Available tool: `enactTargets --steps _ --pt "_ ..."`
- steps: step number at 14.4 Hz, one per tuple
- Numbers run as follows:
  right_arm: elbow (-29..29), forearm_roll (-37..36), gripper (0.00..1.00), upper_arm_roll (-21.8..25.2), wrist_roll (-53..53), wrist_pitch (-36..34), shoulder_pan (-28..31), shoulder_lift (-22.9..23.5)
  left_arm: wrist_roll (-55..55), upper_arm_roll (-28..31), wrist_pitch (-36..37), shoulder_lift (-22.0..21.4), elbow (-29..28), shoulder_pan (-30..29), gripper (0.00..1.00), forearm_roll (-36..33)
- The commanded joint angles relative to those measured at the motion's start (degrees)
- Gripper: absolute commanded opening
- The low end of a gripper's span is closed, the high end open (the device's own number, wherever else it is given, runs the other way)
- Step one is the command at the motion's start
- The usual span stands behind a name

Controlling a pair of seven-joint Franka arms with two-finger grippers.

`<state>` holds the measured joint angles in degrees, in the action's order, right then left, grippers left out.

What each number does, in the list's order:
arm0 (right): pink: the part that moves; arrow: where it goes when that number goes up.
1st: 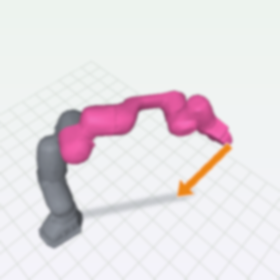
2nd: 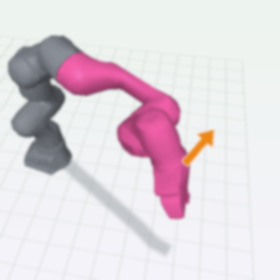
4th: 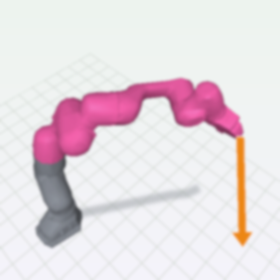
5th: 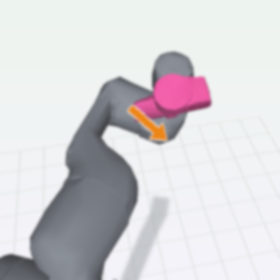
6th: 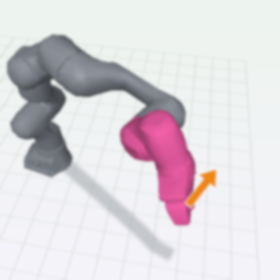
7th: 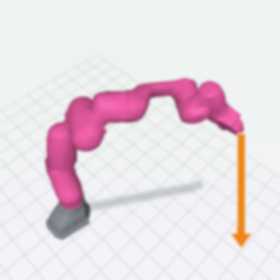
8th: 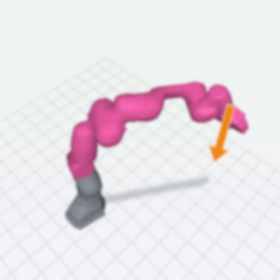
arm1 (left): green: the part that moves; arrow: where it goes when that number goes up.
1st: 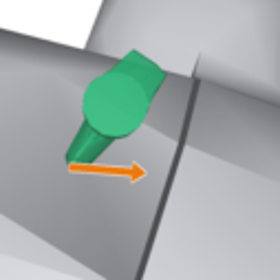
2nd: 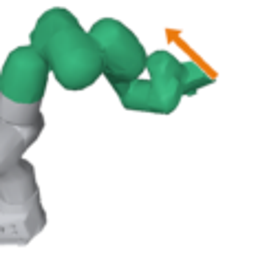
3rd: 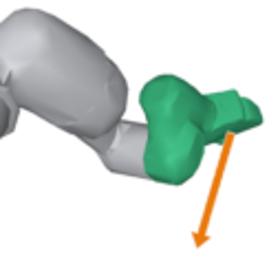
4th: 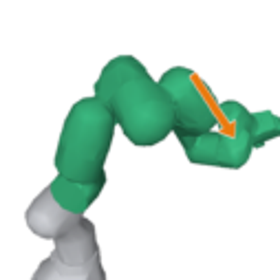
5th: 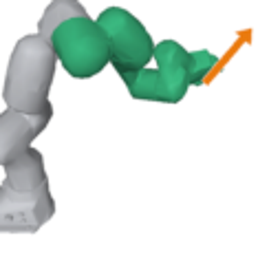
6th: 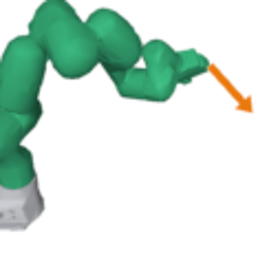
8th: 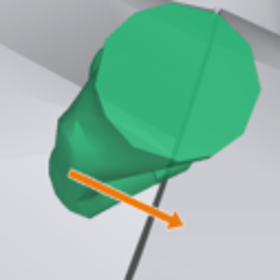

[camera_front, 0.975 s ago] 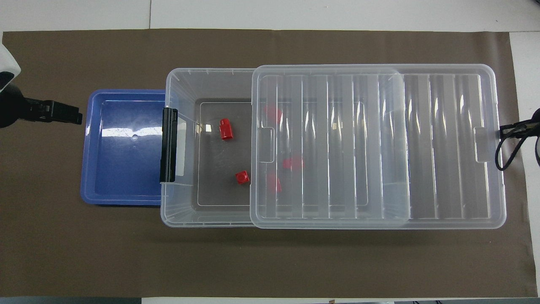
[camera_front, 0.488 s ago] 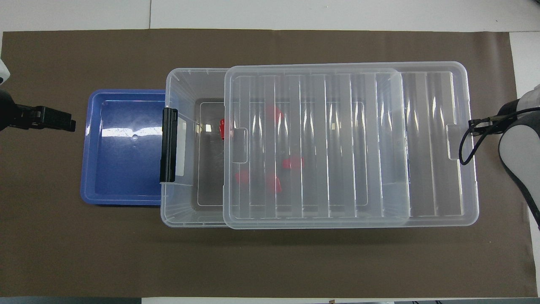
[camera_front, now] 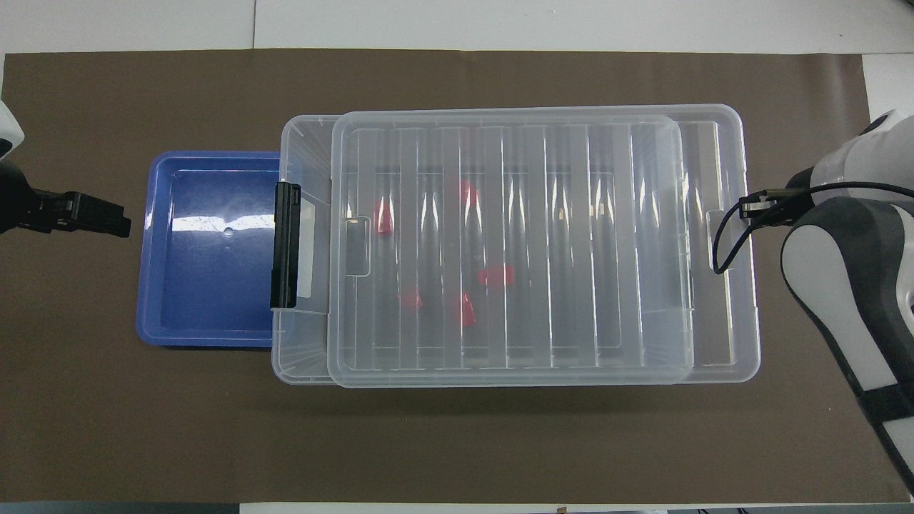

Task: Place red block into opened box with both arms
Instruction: 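Slide the lid back over the box while the left gripper withdraws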

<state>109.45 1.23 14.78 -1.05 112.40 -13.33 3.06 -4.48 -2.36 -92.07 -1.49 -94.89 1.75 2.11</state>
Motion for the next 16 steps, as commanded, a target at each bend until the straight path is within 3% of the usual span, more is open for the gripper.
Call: enactTargets --steps 1,16 --pt "1.11 0.61 0.00 -0.11 -3.95 -0.17 -2.13 -1.30 -2.88 -0.02 1.01 -1.23 -0.64 -0.52 1.00 1.23" --pt "1.11 0.61 0.00 -0.19 -10.11 -0.26 -6.27 -1.47 -3.43 -0.02 0.75 -1.41 -0.99 -0.79 1.00 0.88"
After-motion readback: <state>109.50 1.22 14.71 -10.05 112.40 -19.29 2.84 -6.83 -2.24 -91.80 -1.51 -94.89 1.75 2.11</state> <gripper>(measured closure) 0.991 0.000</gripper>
